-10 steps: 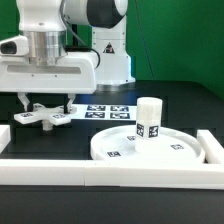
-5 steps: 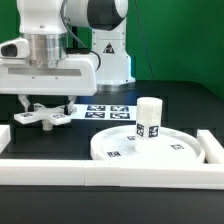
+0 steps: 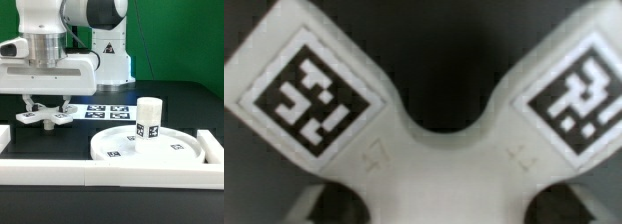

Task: Assemble round table

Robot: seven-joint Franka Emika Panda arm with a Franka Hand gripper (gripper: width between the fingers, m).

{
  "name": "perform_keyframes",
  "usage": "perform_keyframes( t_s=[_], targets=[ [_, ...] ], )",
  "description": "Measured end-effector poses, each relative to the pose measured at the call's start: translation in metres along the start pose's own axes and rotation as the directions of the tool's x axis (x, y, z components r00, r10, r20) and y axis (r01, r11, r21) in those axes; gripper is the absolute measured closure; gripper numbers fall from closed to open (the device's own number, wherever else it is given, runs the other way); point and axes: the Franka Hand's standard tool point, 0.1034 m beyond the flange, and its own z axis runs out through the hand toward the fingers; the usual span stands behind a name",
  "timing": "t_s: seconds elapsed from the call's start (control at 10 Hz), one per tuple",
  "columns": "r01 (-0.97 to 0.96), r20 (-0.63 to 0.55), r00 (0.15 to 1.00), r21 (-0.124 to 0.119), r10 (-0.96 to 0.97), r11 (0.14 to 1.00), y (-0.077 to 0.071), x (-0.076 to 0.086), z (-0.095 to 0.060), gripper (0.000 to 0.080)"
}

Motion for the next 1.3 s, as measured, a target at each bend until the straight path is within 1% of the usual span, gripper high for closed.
perform_keyframes(
  t_s=[0.2, 0.3, 0.4, 0.5, 0.7, 0.8, 0.9, 1.0, 1.1, 1.3],
  targets=[
    [0.003, 0.000, 1.000, 0.000, -0.003, 1.000, -0.002, 0.001, 0.000, 0.0359],
    [0.004, -0.002, 1.000, 0.002, -0.004, 1.000, -0.006, 0.003, -0.001, 0.0359],
    [0.002, -0.007, 1.000, 0.004, -0.002, 1.000, -0.016, 0.007, -0.005, 0.0359],
    [-0.013, -0.007, 1.000, 0.013, 0.013, 1.000, -0.031, 0.011, -0.012, 0.0359],
    [-0.047, -0.007, 0.999, 0.036, 0.048, 0.998, -0.073, 0.020, -0.032, 0.0357],
    [-0.059, -0.008, 0.998, 0.048, 0.059, 0.997, -0.094, 0.024, -0.045, 0.0357],
    [-0.087, -0.001, 0.996, 0.059, 0.087, 0.994, -0.109, 0.026, -0.055, 0.0357],
    [-0.105, 0.008, 0.995, 0.074, 0.104, 0.992, -0.128, 0.032, -0.072, 0.0357],
    [-0.111, 0.012, 0.994, 0.084, 0.111, 0.990, -0.142, 0.039, -0.086, 0.0357],
    [-0.136, 0.028, 0.991, 0.095, 0.134, 0.986, -0.165, 0.057, -0.106, 0.0357]
  ],
)
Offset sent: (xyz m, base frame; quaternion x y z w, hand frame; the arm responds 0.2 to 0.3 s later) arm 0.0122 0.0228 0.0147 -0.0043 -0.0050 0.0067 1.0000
